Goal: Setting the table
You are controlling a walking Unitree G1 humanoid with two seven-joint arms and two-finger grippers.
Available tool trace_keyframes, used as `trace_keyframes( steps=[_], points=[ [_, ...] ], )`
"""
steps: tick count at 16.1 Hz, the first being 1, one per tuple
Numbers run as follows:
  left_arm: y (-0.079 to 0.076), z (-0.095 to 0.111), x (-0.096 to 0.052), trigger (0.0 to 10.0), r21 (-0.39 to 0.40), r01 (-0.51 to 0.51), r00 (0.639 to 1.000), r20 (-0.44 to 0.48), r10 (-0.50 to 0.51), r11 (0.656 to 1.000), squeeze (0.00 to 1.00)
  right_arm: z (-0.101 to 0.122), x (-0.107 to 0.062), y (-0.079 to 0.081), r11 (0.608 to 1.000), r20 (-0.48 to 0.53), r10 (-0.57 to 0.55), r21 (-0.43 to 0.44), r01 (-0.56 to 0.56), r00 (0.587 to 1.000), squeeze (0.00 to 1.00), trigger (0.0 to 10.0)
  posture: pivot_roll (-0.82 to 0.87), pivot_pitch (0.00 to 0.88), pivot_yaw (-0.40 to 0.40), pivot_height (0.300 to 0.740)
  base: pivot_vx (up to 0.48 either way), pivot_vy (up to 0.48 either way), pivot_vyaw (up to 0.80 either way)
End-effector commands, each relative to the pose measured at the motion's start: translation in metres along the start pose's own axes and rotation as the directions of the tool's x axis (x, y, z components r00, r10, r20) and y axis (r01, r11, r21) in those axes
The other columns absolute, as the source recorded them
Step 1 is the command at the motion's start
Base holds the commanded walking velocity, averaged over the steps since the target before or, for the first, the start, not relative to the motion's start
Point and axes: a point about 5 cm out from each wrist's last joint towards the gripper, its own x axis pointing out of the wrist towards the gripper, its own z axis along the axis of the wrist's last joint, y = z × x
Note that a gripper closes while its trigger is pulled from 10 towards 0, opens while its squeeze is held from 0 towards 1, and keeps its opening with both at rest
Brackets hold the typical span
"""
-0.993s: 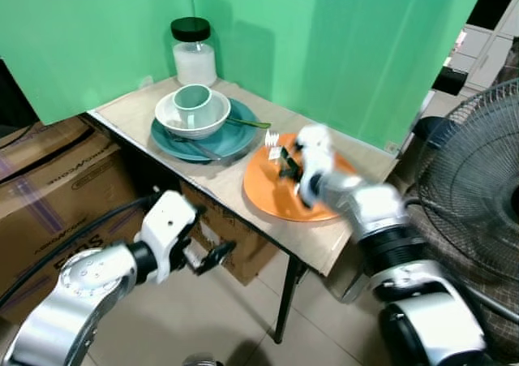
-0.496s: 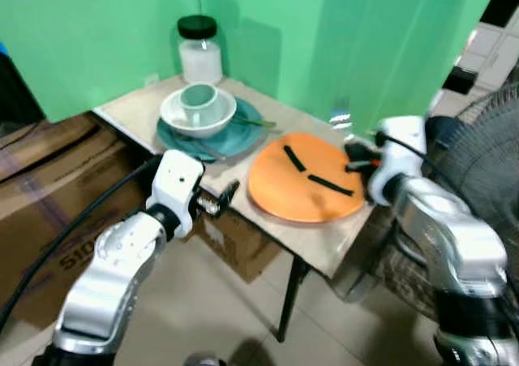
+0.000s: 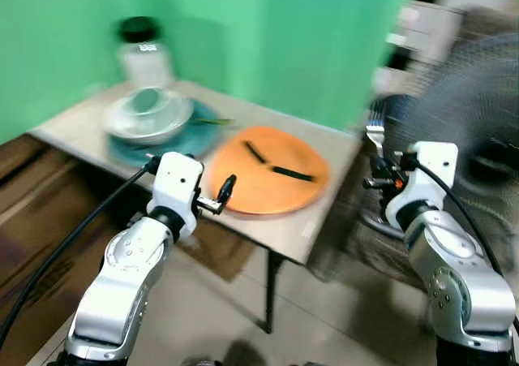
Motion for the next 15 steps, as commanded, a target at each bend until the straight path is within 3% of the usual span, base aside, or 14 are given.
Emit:
trace_keyframes(
  steps=[1, 11, 15],
  points=[
    [0.005, 0.000, -0.003, 10.0, 0.014, -0.033, 0.999, 0.007, 0.032, 0.999, 0.00, 0.007, -0.004, -0.001, 1.000, 0.042, -0.024, -0.003, 0.025, 0.999, 0.00, 10.0, 0.15, 0.000, -0.002, 0.740, 0.000, 0.000, -0.80],
    [0.016, 0.002, -0.003, 10.0, -0.011, -0.067, 0.997, 0.022, 0.068, 0.998, 0.00, 0.002, 0.002, 0.001, 0.997, 0.005, -0.078, -0.010, 0.078, 0.997, 0.00, 10.0, 0.15, 0.000, 0.000, 0.740, 0.000, 0.000, -0.80],
    [0.016, 0.002, -0.004, 10.0, -0.017, -0.074, 0.997, 0.020, 0.074, 0.997, 0.00, 0.005, 0.006, 0.004, 0.998, 0.000, -0.056, -0.018, 0.056, 0.998, 0.00, 10.0, 0.15, 0.000, -0.008, 0.740, 0.240, 0.000, -0.80]
  ],
)
